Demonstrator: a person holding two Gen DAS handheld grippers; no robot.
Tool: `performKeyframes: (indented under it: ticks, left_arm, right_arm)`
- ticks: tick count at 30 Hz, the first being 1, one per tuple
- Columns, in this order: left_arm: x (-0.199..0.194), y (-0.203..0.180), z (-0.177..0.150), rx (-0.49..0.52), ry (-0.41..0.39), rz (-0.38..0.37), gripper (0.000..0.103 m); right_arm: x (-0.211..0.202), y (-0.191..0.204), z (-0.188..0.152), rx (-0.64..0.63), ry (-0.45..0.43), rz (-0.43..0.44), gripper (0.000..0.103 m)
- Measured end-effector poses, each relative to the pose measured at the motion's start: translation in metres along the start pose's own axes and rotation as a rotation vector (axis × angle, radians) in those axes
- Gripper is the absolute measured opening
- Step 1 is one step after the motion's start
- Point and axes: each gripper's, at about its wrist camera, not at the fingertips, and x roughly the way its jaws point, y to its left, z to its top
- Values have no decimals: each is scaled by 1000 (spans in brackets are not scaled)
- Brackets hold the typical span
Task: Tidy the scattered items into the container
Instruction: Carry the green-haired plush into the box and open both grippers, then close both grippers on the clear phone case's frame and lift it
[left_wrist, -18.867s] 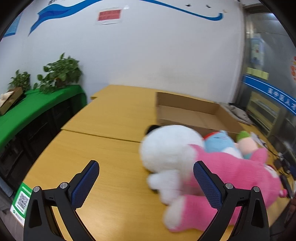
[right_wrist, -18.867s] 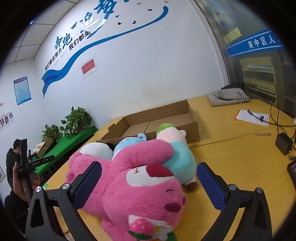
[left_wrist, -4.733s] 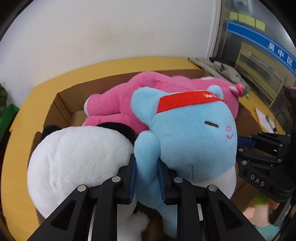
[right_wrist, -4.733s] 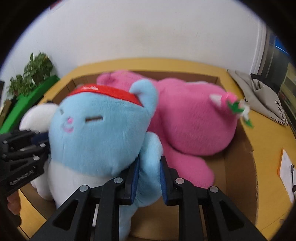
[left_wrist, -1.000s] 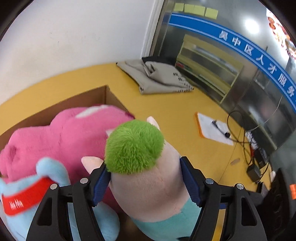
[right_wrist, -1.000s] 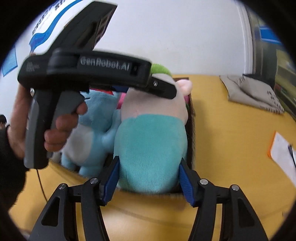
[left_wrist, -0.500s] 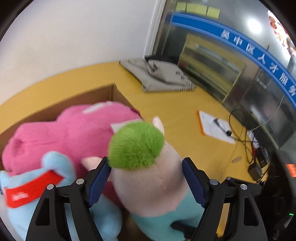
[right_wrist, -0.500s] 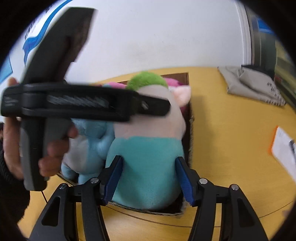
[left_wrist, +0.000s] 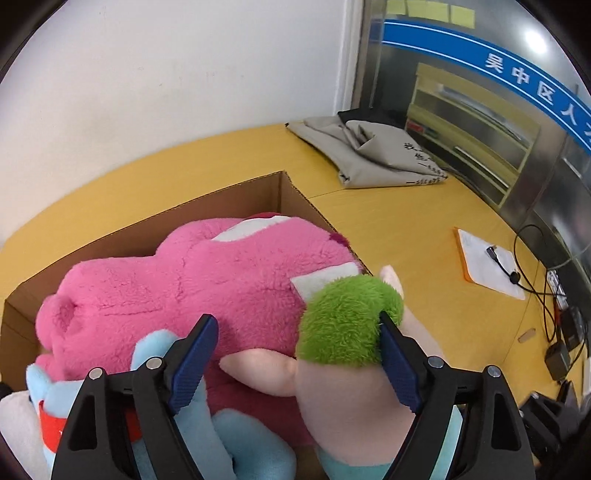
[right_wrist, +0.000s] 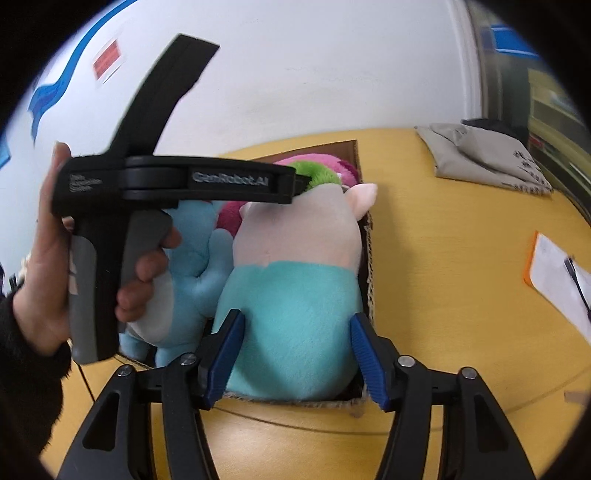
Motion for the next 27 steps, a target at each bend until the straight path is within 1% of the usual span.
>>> performKeyframes:
  ticks: [1, 3, 4, 7, 9, 10, 12, 13, 14, 15, 16, 18, 20, 22, 24, 27]
  left_arm:
    - [-9, 2, 1, -10, -10, -1, 87]
    - [-44, 7, -2, -34, -62, -13, 86]
    - [-67, 11, -6, -38, -97, -22, 86]
    - [-141, 19, -28, -4, -198, -30, 88]
    - [-196, 24, -54, 40, -254, -4, 91]
    - [-218, 27, -67, 55, -271, 13, 92]
    - [-262, 38, -99, 66, -292, 57, 99]
    - [-279, 43, -114, 58, -298, 73, 101]
    - [-297, 50, -134, 39, -294, 89, 103]
    - [-310, 56, -152, 19, -283, 98, 103]
    - [-318, 61, -169, 2, -267, 100, 103]
    - [-327, 71, -212, -28, -207, 107, 103]
    - [-326, 76, -250, -55, -144, 123, 103]
    - [-316, 79, -293, -79, -56, 124, 103]
    - [-305, 73, -327, -85, 14, 98, 102]
    - [-292, 62, -375, -69, 91, 42, 102]
  right_arm:
    - [-6, 3, 1, -1, -15, -5, 80]
    - [-28, 15, 0, -21, -62, -26, 80]
    - [-38, 20, -1, -36, -77, -33, 80]
    - [-73, 35, -4, -86, -117, -54, 80]
    - [-94, 38, -9, -102, -148, -57, 80]
    - [-102, 38, -11, -101, -159, -52, 80]
    - [-125, 45, -22, -102, -174, -27, 80]
    - [-134, 51, -29, -110, -176, -15, 80]
    - [-145, 58, -38, -127, -176, -4, 80]
    - [-155, 67, -49, -150, -174, 6, 80]
    - [-162, 75, -59, -176, -166, 16, 80]
    - [-168, 91, -84, -222, -136, 38, 80]
    - [-167, 107, -110, -257, -82, 58, 80]
    - [-158, 121, -137, -286, -19, 79, 80]
    - [-145, 133, -164, -293, 52, 118, 80]
    - [-131, 144, -192, -305, 126, 168, 80]
